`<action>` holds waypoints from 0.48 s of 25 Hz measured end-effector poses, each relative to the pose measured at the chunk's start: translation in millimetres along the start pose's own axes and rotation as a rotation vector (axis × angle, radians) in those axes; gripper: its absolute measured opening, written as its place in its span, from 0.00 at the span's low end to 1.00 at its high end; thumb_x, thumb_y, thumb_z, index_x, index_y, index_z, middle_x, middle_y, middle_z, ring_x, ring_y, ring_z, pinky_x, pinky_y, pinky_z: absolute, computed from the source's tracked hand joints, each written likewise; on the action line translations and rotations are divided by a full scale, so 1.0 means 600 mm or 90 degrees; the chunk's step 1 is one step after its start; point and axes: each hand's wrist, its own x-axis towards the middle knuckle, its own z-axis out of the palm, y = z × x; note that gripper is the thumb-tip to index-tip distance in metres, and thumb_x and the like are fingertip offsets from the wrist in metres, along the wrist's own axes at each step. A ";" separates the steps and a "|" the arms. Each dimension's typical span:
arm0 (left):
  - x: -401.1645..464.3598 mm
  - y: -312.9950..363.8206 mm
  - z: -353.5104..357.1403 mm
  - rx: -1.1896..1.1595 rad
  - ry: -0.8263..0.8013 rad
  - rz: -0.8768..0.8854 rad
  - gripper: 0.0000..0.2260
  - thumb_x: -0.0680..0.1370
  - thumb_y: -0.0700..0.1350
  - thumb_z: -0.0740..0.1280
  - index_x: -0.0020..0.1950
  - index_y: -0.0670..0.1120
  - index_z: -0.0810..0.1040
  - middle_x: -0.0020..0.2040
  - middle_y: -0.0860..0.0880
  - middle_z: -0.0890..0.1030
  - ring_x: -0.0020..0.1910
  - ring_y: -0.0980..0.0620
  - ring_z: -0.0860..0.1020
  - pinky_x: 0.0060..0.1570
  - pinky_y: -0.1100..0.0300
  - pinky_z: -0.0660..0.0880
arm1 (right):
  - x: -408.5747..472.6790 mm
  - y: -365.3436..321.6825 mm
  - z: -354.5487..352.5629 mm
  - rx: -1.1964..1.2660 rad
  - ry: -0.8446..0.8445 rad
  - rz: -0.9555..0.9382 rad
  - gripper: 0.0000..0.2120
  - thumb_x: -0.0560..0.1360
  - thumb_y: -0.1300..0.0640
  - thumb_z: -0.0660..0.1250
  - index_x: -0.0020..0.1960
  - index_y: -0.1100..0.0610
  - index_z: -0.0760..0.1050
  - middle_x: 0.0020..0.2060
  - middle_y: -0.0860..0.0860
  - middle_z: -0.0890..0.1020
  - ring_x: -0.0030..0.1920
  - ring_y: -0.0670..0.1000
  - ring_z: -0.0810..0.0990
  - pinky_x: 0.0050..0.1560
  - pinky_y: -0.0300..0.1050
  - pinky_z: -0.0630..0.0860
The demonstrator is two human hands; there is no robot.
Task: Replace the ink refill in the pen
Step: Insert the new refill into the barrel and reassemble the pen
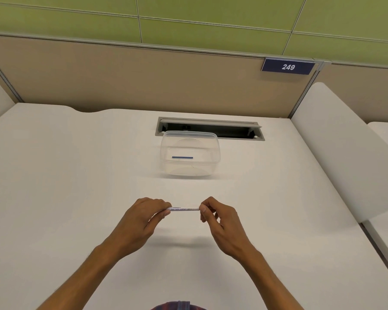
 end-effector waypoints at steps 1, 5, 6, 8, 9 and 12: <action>-0.001 0.000 0.001 0.002 0.007 0.004 0.11 0.81 0.54 0.55 0.53 0.54 0.75 0.44 0.60 0.79 0.44 0.58 0.74 0.52 0.68 0.66 | 0.001 0.000 0.001 -0.007 0.000 0.001 0.12 0.81 0.46 0.56 0.40 0.48 0.70 0.33 0.44 0.78 0.36 0.46 0.74 0.40 0.40 0.70; -0.003 0.002 0.004 0.006 0.029 0.005 0.10 0.81 0.53 0.56 0.55 0.55 0.75 0.45 0.59 0.80 0.45 0.60 0.73 0.59 0.68 0.63 | 0.001 0.001 0.006 -0.019 0.002 0.007 0.18 0.81 0.44 0.53 0.37 0.51 0.69 0.31 0.49 0.78 0.33 0.46 0.72 0.37 0.42 0.69; -0.002 0.003 0.004 0.012 0.026 0.009 0.10 0.82 0.53 0.56 0.55 0.55 0.75 0.46 0.59 0.81 0.44 0.60 0.74 0.60 0.66 0.64 | 0.000 0.001 0.007 -0.016 0.001 0.013 0.19 0.81 0.43 0.53 0.36 0.50 0.68 0.31 0.50 0.78 0.32 0.46 0.73 0.37 0.43 0.70; -0.003 0.003 0.007 0.034 0.015 0.016 0.10 0.82 0.52 0.55 0.55 0.53 0.75 0.46 0.58 0.81 0.43 0.56 0.75 0.61 0.62 0.64 | 0.000 0.004 0.009 -0.001 -0.003 0.031 0.20 0.82 0.43 0.53 0.34 0.47 0.66 0.29 0.55 0.78 0.29 0.45 0.73 0.35 0.43 0.69; -0.005 0.003 0.008 0.049 0.009 0.021 0.11 0.82 0.52 0.55 0.55 0.52 0.75 0.45 0.57 0.80 0.42 0.56 0.75 0.61 0.61 0.64 | 0.000 0.005 0.009 0.008 -0.005 0.041 0.21 0.82 0.42 0.53 0.32 0.47 0.65 0.29 0.57 0.77 0.28 0.46 0.72 0.34 0.45 0.69; -0.006 0.000 0.011 0.076 -0.002 0.022 0.11 0.82 0.51 0.55 0.55 0.52 0.75 0.44 0.57 0.79 0.41 0.56 0.74 0.61 0.60 0.64 | 0.001 0.008 0.008 0.000 -0.007 0.052 0.23 0.79 0.36 0.53 0.33 0.51 0.67 0.27 0.55 0.75 0.31 0.56 0.75 0.36 0.55 0.73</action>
